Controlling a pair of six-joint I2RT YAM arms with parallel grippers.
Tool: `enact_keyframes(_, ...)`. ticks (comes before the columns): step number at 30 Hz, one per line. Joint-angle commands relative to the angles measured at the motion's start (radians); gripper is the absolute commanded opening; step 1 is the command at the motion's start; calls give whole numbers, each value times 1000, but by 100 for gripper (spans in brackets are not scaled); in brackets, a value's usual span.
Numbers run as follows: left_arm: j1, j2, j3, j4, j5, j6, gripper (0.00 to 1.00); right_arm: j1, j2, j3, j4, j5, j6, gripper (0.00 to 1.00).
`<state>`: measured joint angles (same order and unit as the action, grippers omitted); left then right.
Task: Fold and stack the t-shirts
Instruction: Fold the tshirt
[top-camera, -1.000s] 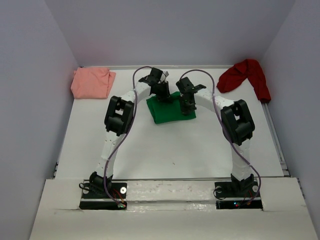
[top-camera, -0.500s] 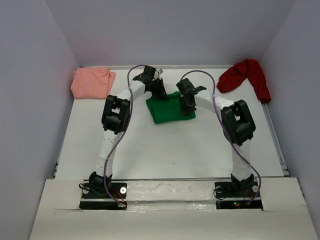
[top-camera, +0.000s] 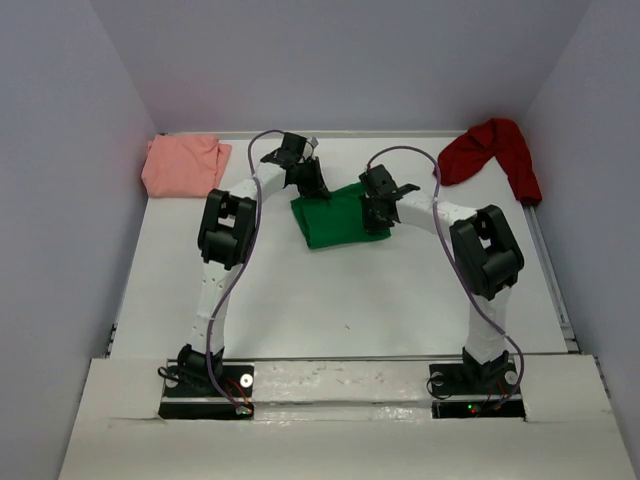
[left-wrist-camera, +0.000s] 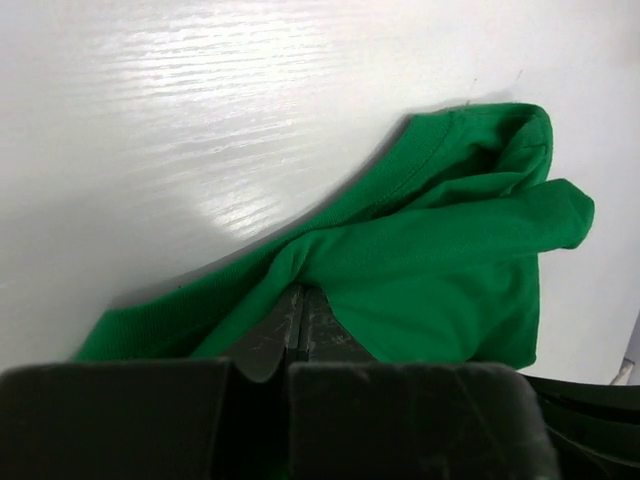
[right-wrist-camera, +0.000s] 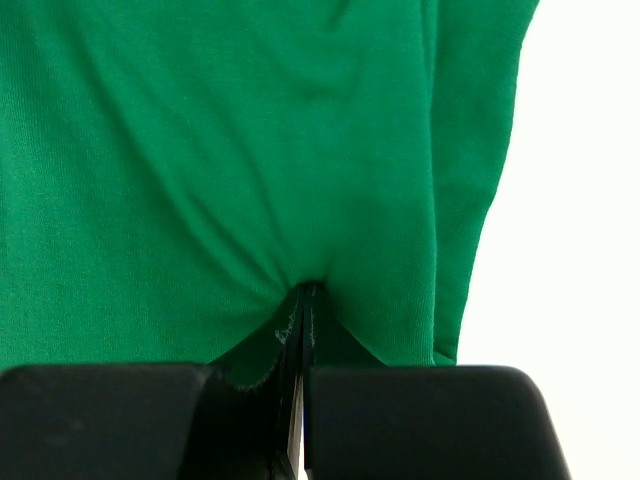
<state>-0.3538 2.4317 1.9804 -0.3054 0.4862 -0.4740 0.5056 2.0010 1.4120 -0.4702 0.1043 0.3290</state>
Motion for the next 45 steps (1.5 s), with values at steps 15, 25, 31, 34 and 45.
enact_keyframes(15,-11,-247,-310,-14,-216,22,0,83,-94,-260,-114,-66,99,0)
enact_keyframes(25,-82,-422,-595,78,-264,-5,0,244,-212,-360,-130,-40,226,0)
enact_keyframes(31,-105,-565,-606,34,-379,21,0,307,-284,-351,-174,83,272,0)
enact_keyframes(34,-123,-638,-552,-23,-437,31,0,318,-321,-289,-264,133,268,0)
enact_keyframes(45,-194,-787,-457,-123,-498,43,0,329,-430,14,-492,294,199,0)
